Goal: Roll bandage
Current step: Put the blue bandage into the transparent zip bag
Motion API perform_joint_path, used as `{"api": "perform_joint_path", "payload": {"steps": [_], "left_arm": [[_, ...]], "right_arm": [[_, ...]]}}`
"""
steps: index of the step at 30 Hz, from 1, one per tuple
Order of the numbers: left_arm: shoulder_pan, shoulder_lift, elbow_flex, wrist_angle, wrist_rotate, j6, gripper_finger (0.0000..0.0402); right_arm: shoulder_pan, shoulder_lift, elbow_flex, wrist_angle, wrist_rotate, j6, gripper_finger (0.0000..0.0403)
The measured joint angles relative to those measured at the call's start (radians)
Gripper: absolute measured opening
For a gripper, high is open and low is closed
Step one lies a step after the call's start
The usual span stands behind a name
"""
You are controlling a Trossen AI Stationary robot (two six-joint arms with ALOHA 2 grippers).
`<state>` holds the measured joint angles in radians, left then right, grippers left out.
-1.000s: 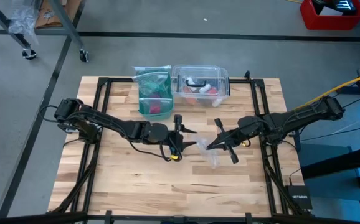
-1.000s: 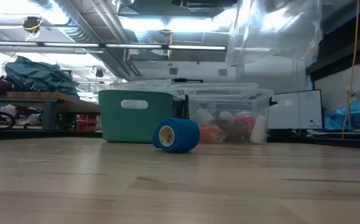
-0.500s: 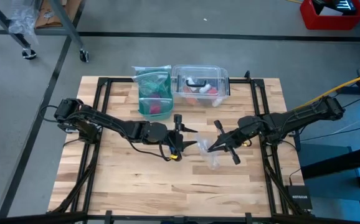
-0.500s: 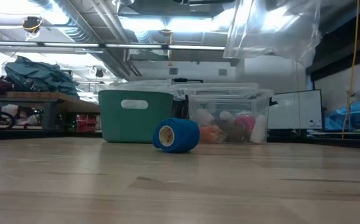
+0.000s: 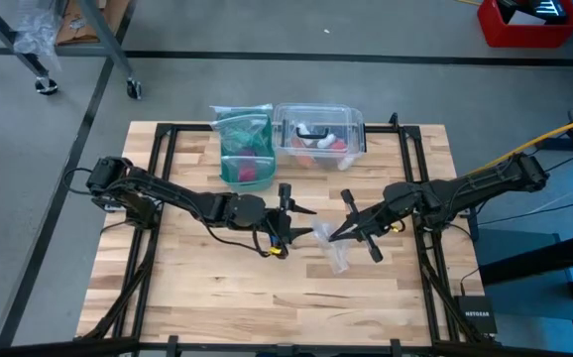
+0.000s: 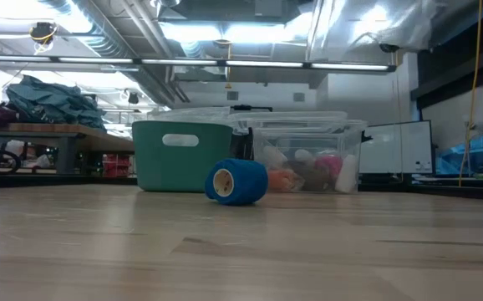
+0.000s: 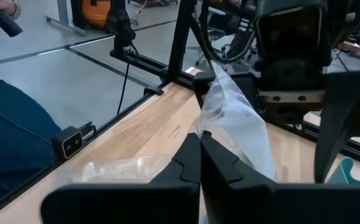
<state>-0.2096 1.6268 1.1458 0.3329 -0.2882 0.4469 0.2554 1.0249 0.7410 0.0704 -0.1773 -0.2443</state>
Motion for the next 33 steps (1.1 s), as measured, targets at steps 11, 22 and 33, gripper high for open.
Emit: {"api": "perform_joint_path", "payload": {"steps": [11,22,33], "left_arm": [[-0.005,0.0,0.0,0.019,-0.167,-0.001,0.0182],[-0.042,-0.002,0.0,0.104,-0.157,0.163,0.0182],[-0.039,-0.002,0.0,0.117,-0.114,0.207,0.0182]], "right_arm": [[0.0,0.0,0.0,0.0,-0.044,0.013,0.0001],[0.0,0.0,0.0,-0.001,-0.045,0.015,0.0001],[0.0,0.0,0.0,0.063,-0.079,0.004,0.0001]]}}
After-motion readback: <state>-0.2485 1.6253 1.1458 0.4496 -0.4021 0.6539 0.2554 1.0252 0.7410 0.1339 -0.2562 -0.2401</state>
